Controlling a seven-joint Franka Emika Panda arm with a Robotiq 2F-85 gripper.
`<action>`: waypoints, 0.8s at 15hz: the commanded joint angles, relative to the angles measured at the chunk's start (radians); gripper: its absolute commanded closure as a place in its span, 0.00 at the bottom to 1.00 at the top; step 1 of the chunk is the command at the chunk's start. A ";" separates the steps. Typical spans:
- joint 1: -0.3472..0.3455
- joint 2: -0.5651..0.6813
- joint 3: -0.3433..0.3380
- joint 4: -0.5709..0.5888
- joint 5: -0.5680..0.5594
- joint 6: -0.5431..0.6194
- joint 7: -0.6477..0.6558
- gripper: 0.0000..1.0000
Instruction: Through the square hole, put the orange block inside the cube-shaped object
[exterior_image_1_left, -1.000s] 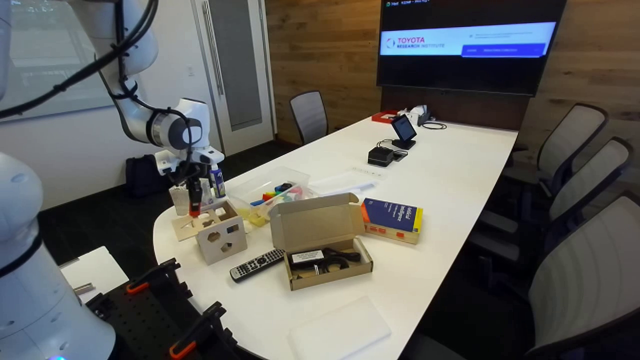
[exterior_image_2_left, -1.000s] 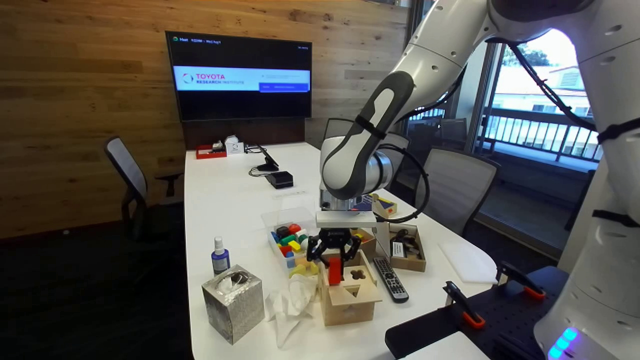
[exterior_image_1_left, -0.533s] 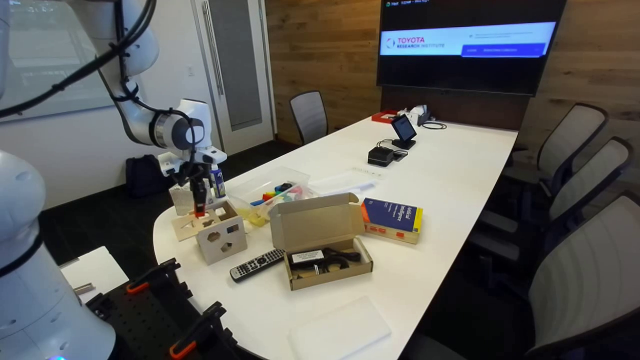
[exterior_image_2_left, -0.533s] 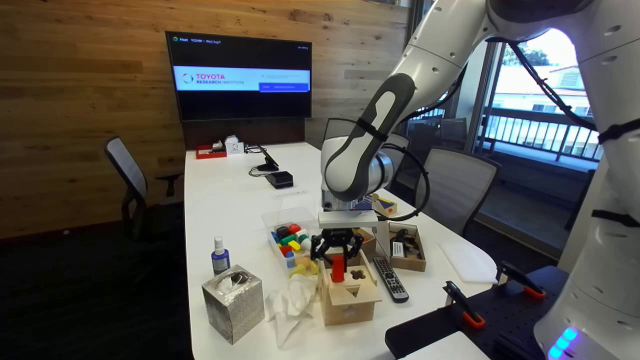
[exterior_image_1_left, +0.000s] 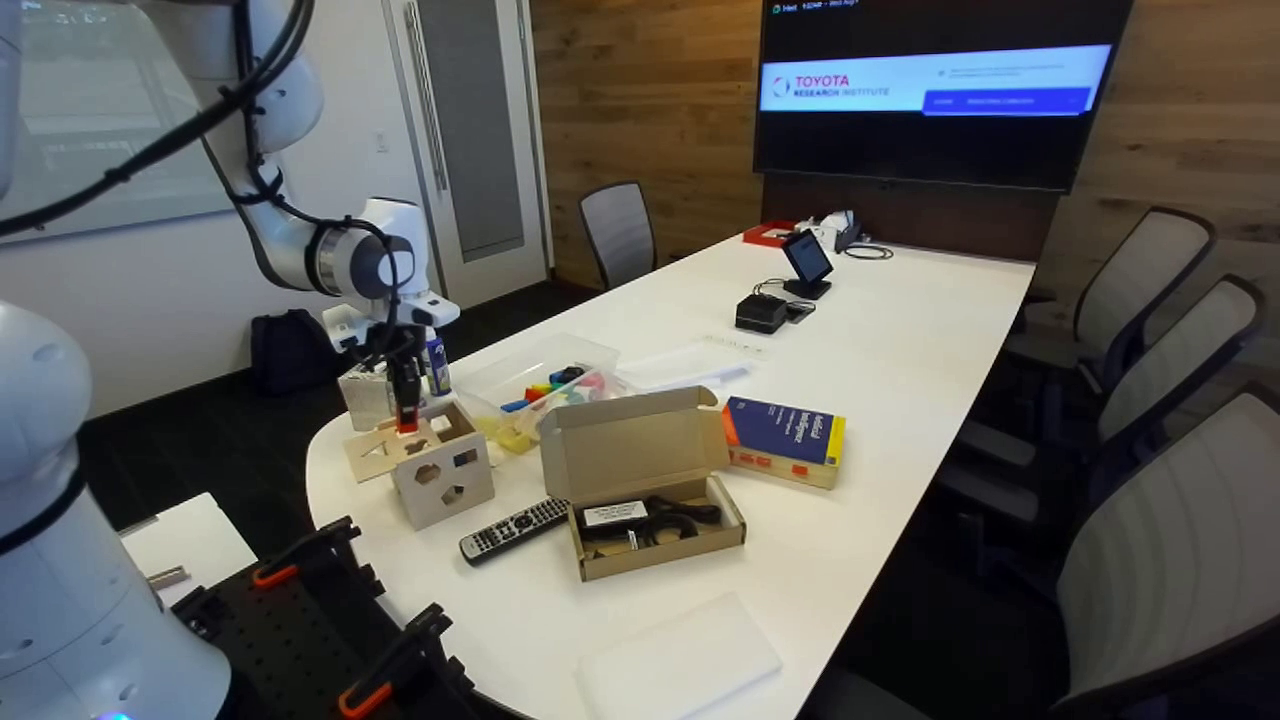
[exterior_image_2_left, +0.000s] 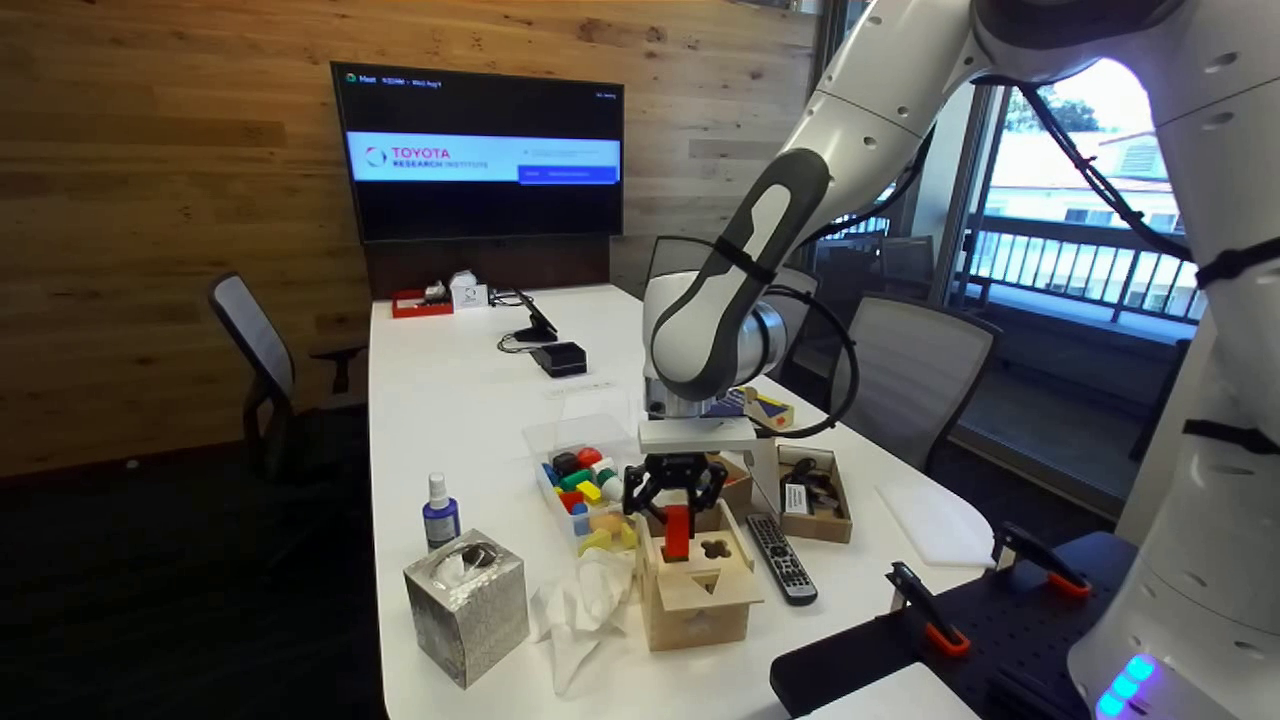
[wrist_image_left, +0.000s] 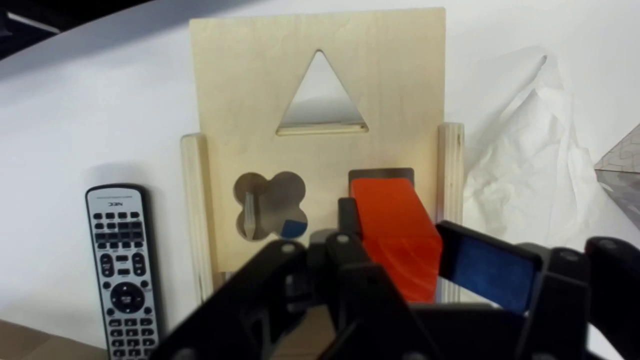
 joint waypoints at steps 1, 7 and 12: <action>-0.004 0.010 0.008 0.024 0.001 -0.020 -0.010 0.87; 0.006 0.024 0.001 0.030 -0.003 -0.022 0.008 0.87; 0.017 0.038 -0.007 0.046 -0.014 -0.030 0.016 0.87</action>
